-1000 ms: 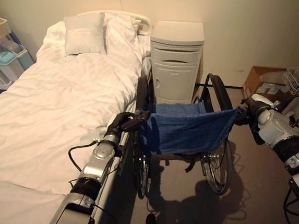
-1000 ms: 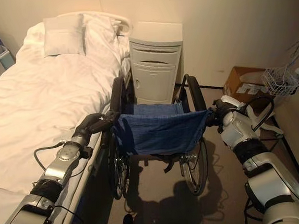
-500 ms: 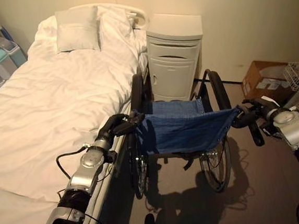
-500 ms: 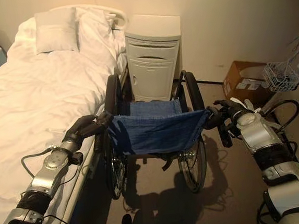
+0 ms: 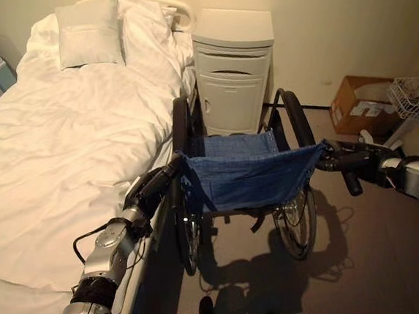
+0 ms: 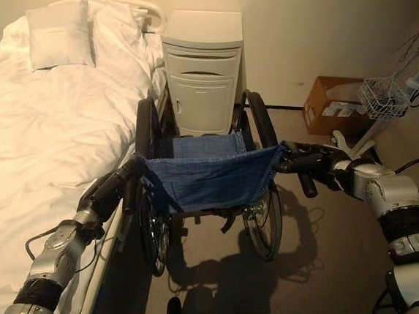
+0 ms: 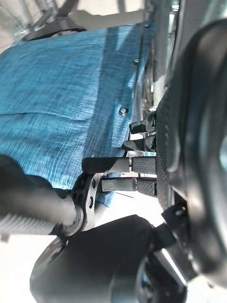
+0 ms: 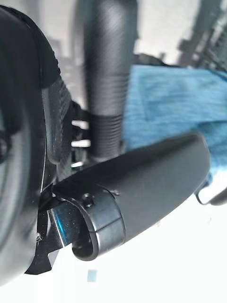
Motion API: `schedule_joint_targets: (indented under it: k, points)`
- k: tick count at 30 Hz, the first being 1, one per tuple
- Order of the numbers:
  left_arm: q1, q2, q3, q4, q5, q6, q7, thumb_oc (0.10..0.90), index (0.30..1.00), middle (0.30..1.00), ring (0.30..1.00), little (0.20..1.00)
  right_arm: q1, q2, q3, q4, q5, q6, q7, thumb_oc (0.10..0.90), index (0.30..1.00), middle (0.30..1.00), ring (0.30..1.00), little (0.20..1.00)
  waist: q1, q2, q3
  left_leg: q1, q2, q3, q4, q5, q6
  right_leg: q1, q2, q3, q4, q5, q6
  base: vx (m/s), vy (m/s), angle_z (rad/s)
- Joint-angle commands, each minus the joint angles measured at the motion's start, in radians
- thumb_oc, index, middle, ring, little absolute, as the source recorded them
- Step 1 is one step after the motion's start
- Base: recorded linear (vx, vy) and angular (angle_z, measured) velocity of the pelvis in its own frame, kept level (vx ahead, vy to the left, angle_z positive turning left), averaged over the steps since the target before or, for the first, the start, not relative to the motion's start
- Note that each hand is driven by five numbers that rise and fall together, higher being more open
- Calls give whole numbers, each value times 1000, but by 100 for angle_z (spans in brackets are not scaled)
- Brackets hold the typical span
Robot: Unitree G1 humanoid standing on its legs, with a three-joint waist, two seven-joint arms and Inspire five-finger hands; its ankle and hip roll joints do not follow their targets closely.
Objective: Push the wheelchair next to the bed
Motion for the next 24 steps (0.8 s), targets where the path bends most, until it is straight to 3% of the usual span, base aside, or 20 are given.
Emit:
schedule_joint_targets:
  k: [1, 3, 6, 9, 11, 14, 19, 24]
  points:
    - [-10, -26, 40, 17, -155, -104, -61, 800, 900, 900, 900, 900, -53, 8, -94, -94, 176, -208, 57, 800, 900, 900, 900, 900, 31, 5, -59, 43, -23, 22, 71, -172, 0, -86, 19, -22, 118, 8, -34, 0, 0, 0]
    - [3, -53, 65, 13, -222, -148, -66, 800, 900, 900, 900, 900, -19, 15, -138, -94, 200, -238, 44, 800, 900, 900, 900, 900, 26, 2, -63, 48, -22, 28, 65, -177, 1, -83, 18, -21, 110, 8, -33, 3, -2, -2]
    - [44, -106, 131, 17, -296, -265, -40, 800, 900, 900, 900, 900, 46, 35, -234, -88, 314, -262, 43, 800, 900, 900, 900, 900, 19, -2, -70, 56, -20, 37, 56, -183, 4, -82, 20, -15, 101, 10, -33, 16, -3, -8]
    - [67, -129, 162, 34, -334, -279, -48, 800, 900, 900, 900, 900, 74, 41, -291, -70, 428, -255, 62, 800, 900, 900, 900, 900, 19, -5, -74, 60, -20, 39, 52, -188, 5, -79, 20, -16, 98, 6, -34, 0, 0, 0]
    - [89, -155, 196, 74, -421, -262, -81, 800, 900, 900, 900, 900, 100, 76, -354, -62, 600, -237, 95, 800, 900, 900, 900, 900, 18, -9, -75, 64, -20, 40, 52, -196, 6, -78, 19, -17, 96, 3, -32, 10, -35, 0]
    - [115, -195, 224, 98, -495, -233, -122, 800, 900, 900, 900, 900, 127, 143, -411, -49, 754, -207, 109, 800, 900, 900, 900, 900, 23, -11, -79, 64, -20, 41, 53, -206, 6, -78, 17, -19, 91, 3, -29, -10, -20, 0]
    - [165, -263, 269, 112, -573, -183, -185, 800, 900, 900, 900, 900, 194, 230, -479, 22, 829, -148, 135, 800, 900, 900, 900, 900, 29, -11, -81, 67, -20, 44, 58, -214, 10, -77, 14, -18, 91, 3, -26, -5, -6, 2]
    - [199, -303, 306, 174, -628, -116, -240, 800, 900, 900, 900, 900, 265, 355, -544, 188, 1049, -84, 299, 800, 900, 900, 900, 900, 37, -7, -85, 75, -22, 47, 62, -226, 17, -74, 13, -23, 87, 4, -22, 20, 0, 0]
